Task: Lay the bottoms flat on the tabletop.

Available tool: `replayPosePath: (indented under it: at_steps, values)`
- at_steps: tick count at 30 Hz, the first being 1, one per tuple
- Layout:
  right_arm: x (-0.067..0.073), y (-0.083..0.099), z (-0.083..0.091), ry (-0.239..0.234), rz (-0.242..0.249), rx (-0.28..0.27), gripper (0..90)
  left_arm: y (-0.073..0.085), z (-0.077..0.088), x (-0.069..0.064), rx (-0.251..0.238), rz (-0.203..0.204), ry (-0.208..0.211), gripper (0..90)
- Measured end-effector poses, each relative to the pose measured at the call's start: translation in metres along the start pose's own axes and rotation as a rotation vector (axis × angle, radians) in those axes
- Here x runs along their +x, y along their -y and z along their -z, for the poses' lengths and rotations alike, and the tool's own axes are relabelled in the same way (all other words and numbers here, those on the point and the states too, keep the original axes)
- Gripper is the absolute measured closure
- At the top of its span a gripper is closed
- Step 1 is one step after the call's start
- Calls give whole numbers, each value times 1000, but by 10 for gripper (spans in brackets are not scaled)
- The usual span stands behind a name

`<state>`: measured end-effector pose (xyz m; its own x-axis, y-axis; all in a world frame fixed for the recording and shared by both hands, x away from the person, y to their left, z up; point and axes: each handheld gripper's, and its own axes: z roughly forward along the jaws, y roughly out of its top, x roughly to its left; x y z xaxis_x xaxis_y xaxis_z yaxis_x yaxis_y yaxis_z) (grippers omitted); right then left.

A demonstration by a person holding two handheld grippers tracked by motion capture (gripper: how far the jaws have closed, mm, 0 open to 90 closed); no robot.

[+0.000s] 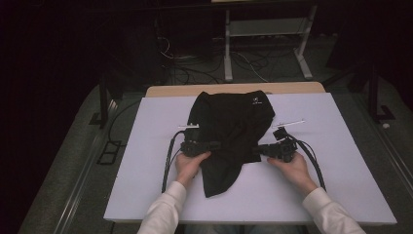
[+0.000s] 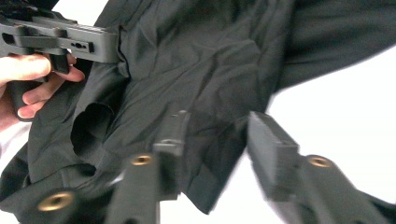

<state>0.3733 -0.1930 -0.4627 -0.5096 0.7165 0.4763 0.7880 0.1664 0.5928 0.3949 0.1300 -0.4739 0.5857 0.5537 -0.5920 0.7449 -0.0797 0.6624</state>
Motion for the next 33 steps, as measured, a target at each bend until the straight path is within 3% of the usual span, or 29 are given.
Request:
replayPosePath:
  at_steps: [1, 2, 5, 11, 13, 14, 15, 16, 17, 18, 21, 24, 28, 29, 33]
  values:
    - [2, 0, -2, 5, 10, 4, 702, 0, 0, 0, -3, -3, 5, 848]
    - [3, -1, -5, -8, 0, 27, 824, 0, 0, -1, -4, -5, 11, 847]
    - [0, -1, -6, -38, -20, 57, 882, -1, 2, -3, -9, -6, 28, 845]
    - [-5, -3, 17, -59, -34, 51, 885, -4, 6, -11, -40, -29, 67, 832]
    - [-9, -5, 39, -86, -57, 12, 885, -4, 6, -18, -43, -47, 104, 821]
    - [-9, -5, 39, -86, -57, 12, 885, -4, 6, -18, -43, -47, 104, 817]
    - [-11, -4, 54, -91, -59, -7, 885, -4, 5, -21, -42, -54, 114, 815]
    - [-12, -3, 61, -87, -56, -15, 884, -4, 4, -27, -38, -79, 133, 808]
    - [-12, -3, 61, -87, -56, -15, 884, -4, 4, -27, -38, -79, 133, 793]
    - [-16, 1, 77, -72, -52, -35, 885, -3, 3, -33, -37, -103, 146, 785]
    - [-21, 6, 87, -56, -63, -47, 884, -3, 3, -38, -36, -128, 145, 754]
    - [-38, 22, 103, -36, -113, -58, 885, -3, 3, -45, -51, -162, 153, 678]
    - [-48, 32, 103, -24, -147, -35, 884, -2, -1, -53, -52, -199, 151, 635]
    - [-51, 36, 100, -16, -157, -11, 885, -1, -4, -56, -43, -214, 148, 595]
    - [-54, 36, 96, -19, -167, -1, 884, 1, -18, -68, 15, -258, 148, 566]
